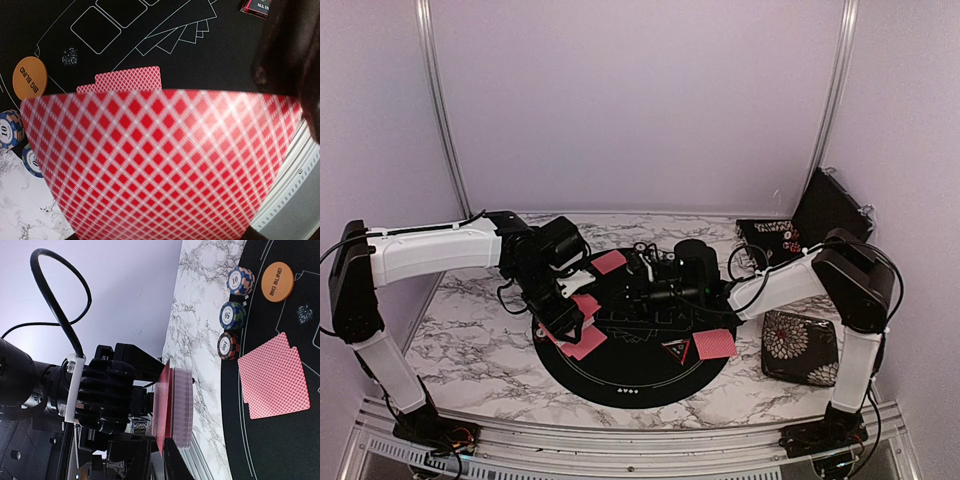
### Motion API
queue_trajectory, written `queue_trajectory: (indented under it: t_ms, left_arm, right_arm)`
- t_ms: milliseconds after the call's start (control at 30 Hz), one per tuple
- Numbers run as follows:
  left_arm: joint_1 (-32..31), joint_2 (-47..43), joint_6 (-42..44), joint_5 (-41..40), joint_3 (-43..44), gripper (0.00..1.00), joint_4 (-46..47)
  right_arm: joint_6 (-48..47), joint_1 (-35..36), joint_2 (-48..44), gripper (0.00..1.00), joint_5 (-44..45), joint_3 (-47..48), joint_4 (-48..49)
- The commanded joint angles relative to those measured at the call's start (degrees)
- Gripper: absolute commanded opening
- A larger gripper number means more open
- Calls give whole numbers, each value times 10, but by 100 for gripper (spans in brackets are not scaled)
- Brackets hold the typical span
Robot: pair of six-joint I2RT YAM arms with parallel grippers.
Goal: Distribute texas hold em gaming equipment
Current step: Pick up the poker card from the face-down deck piles.
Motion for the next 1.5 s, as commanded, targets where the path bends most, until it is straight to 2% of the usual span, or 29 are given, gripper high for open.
queue_trajectory:
  t_ms: [0,200,467,867,1167,1467]
  left_arm:
    - [1,-11,2,7,-3,55,5]
    - [1,-11,2,9,-5,55,5]
    - [1,-11,2,8,-5,55,6]
    - [1,-10,2,10,-6,55,6]
    - [1,-8,2,9,-6,55,7]
    - [1,-11,2,9,-7,55,8]
  right_arm:
    - [2,4,10,9,-3,3,15]
    - [3,5,17,10,-4,4,17]
    - [1,8,25,17,-4,8,15]
    - [2,13,38,18,-9,23,15]
    - [2,15,46,16,-12,35,12]
    - [2,12,40,7,-8,30,9]
